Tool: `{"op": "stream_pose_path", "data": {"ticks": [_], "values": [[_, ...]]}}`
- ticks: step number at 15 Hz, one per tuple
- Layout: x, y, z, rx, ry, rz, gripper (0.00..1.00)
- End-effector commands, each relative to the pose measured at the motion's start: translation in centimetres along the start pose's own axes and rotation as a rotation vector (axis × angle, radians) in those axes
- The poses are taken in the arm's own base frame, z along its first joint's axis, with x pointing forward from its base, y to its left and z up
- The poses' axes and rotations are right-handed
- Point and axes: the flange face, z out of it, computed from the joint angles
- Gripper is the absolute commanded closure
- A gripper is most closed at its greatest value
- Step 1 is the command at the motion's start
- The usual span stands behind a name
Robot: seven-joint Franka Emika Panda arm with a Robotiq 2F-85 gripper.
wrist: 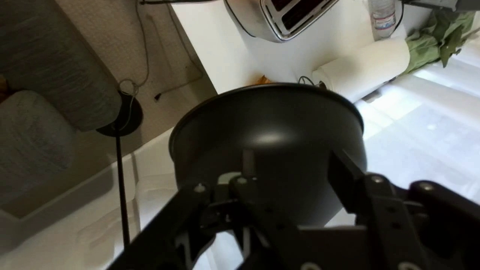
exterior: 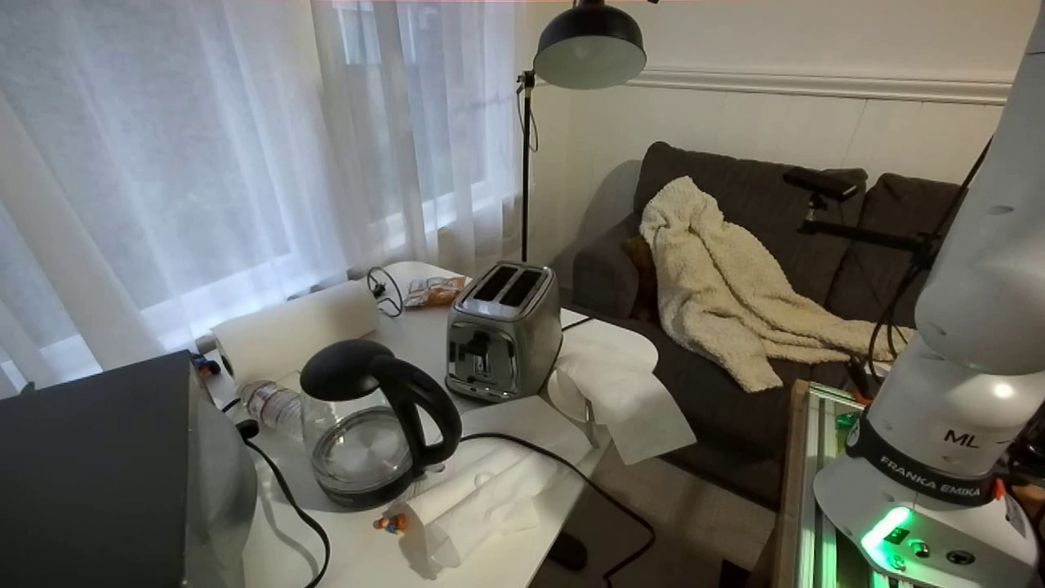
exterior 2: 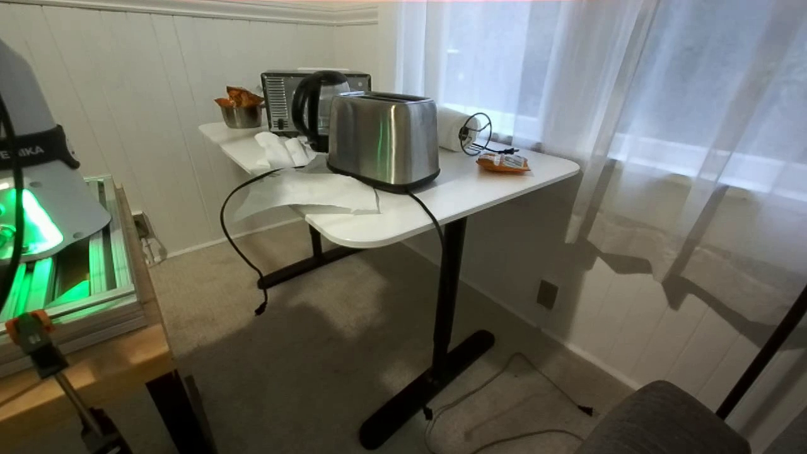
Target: Turn the lamp head in an anticlockwise direction and then push it down
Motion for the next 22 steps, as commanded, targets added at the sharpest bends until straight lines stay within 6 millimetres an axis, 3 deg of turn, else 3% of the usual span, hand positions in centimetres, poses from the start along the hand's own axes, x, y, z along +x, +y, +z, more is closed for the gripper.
{"op": "stream_pose_path", "data": {"ticks": [1,4,10,15,22], "values": [[1.8,3.2,-0.3,0.004,0.03,0.072,0.77],[3.3,4.9,1.0,0.017,0.046,0.124,0.99],[7.2,6.1,3.2,0.061,0.16,0.225,1.0],[8.9,5.7,5.4,0.121,0.177,0.244,1.0],[8.4,5.3,8.8,0.17,0.0,0.255,1.0]]}}
